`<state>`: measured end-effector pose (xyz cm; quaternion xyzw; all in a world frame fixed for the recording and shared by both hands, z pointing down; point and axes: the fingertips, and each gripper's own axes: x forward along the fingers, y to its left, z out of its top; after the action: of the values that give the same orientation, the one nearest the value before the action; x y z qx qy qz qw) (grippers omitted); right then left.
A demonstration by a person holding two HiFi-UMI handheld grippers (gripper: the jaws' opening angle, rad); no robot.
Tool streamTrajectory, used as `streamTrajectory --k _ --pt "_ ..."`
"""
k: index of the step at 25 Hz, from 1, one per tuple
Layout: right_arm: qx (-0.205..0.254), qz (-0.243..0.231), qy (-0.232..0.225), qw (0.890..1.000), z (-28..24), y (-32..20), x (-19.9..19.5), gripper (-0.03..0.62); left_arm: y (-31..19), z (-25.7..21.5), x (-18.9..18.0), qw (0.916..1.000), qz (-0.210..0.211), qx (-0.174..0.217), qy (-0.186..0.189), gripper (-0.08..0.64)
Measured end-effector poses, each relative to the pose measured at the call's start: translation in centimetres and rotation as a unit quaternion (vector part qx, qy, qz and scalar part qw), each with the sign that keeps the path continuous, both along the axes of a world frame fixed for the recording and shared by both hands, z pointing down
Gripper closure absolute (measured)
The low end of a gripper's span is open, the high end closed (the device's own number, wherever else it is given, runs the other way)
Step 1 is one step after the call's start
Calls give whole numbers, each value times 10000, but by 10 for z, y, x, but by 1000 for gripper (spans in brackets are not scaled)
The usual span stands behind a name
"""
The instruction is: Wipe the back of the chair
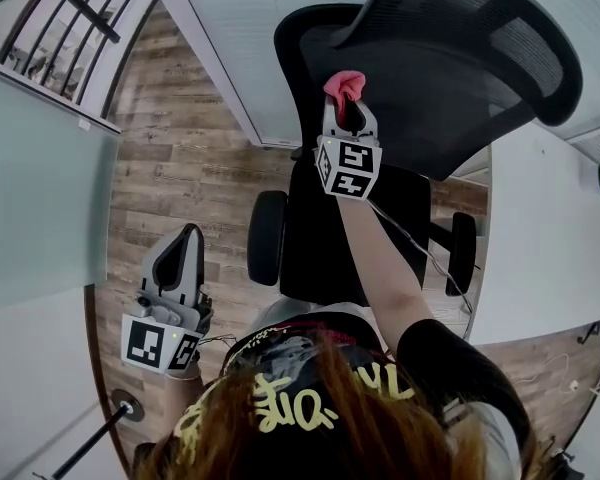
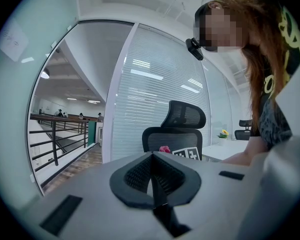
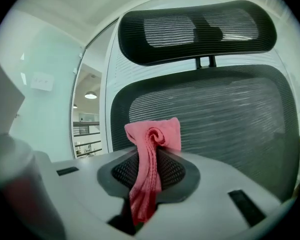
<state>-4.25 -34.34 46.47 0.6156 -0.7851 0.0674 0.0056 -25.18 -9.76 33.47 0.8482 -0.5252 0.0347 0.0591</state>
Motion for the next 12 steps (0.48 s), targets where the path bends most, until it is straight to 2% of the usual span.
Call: streamTrajectory --k 9,12 --pt "21 -272 145 9995 0 -2 -33 522 1 2 -16 10000 -66 -44 14 571" --pt "29 -495 268 9984 1 -2 -48 522 2 3 -19 10000 -78 -58 14 571"
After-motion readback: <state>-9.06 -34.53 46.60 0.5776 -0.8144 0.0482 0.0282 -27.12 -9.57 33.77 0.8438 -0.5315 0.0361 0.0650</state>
